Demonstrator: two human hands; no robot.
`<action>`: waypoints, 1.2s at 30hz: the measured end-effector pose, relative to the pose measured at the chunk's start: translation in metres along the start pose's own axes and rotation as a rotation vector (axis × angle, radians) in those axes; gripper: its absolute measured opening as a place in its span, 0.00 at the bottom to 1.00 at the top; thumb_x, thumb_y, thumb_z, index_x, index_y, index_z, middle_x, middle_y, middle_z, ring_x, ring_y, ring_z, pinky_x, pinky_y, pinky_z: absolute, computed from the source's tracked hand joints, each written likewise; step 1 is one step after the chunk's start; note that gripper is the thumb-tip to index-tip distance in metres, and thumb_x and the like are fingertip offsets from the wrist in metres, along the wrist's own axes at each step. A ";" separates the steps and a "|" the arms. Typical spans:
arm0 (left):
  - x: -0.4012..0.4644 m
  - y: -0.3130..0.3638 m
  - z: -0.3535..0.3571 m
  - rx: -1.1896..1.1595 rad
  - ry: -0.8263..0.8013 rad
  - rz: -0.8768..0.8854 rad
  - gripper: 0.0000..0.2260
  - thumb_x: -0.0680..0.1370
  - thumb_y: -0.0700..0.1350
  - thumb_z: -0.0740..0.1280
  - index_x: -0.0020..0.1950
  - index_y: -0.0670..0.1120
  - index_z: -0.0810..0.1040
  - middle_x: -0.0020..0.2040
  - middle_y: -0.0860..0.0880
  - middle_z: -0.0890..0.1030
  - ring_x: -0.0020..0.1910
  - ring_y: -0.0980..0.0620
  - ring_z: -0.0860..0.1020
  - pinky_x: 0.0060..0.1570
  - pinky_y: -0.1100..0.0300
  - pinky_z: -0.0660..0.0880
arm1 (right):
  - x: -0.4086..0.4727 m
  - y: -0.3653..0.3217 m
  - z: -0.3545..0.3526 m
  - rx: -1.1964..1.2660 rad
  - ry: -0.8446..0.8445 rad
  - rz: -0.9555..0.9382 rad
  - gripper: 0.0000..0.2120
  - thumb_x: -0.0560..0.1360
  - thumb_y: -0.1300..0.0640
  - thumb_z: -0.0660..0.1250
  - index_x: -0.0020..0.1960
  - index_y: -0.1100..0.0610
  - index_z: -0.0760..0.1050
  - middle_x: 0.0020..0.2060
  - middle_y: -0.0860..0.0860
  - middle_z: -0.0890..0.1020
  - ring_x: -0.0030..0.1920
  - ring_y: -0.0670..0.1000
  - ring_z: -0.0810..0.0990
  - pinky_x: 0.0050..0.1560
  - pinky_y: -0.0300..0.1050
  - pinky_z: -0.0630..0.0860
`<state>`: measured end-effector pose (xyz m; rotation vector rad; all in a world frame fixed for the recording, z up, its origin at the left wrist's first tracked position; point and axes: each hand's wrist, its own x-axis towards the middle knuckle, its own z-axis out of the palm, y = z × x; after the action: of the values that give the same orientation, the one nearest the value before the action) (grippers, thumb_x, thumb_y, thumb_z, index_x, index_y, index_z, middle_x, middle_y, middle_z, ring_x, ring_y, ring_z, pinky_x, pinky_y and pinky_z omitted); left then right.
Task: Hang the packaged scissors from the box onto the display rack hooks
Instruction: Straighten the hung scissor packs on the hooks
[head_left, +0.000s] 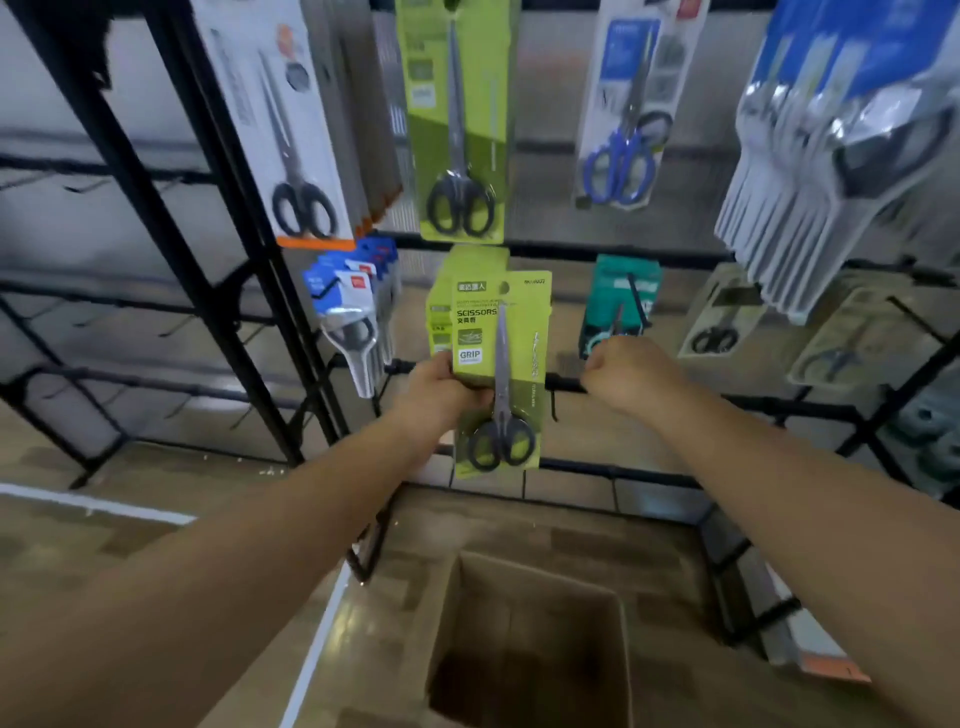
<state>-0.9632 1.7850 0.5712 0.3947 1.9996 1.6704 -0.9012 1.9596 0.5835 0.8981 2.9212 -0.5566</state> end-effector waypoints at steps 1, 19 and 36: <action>-0.004 0.015 -0.007 -0.017 0.010 0.030 0.17 0.74 0.26 0.62 0.61 0.38 0.74 0.53 0.42 0.78 0.53 0.46 0.76 0.58 0.50 0.72 | -0.003 -0.010 -0.012 0.013 0.030 -0.018 0.13 0.76 0.60 0.59 0.59 0.60 0.75 0.56 0.58 0.77 0.52 0.56 0.75 0.44 0.43 0.70; 0.032 0.140 0.007 -0.093 -0.026 0.316 0.14 0.72 0.30 0.67 0.43 0.50 0.76 0.37 0.56 0.81 0.42 0.56 0.78 0.41 0.65 0.72 | -0.020 -0.029 -0.136 -0.016 0.388 -0.052 0.13 0.76 0.59 0.58 0.52 0.62 0.78 0.49 0.58 0.81 0.46 0.56 0.78 0.41 0.48 0.74; 0.013 0.154 0.143 -0.042 -0.336 0.316 0.13 0.77 0.31 0.62 0.56 0.46 0.76 0.53 0.48 0.80 0.56 0.48 0.76 0.58 0.53 0.71 | -0.072 0.089 -0.162 0.412 0.559 0.074 0.16 0.77 0.61 0.58 0.63 0.56 0.74 0.52 0.55 0.80 0.46 0.53 0.79 0.44 0.40 0.74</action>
<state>-0.9107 1.9422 0.7010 0.9497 1.7164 1.6891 -0.7807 2.0454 0.7158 1.4006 3.2881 -1.0875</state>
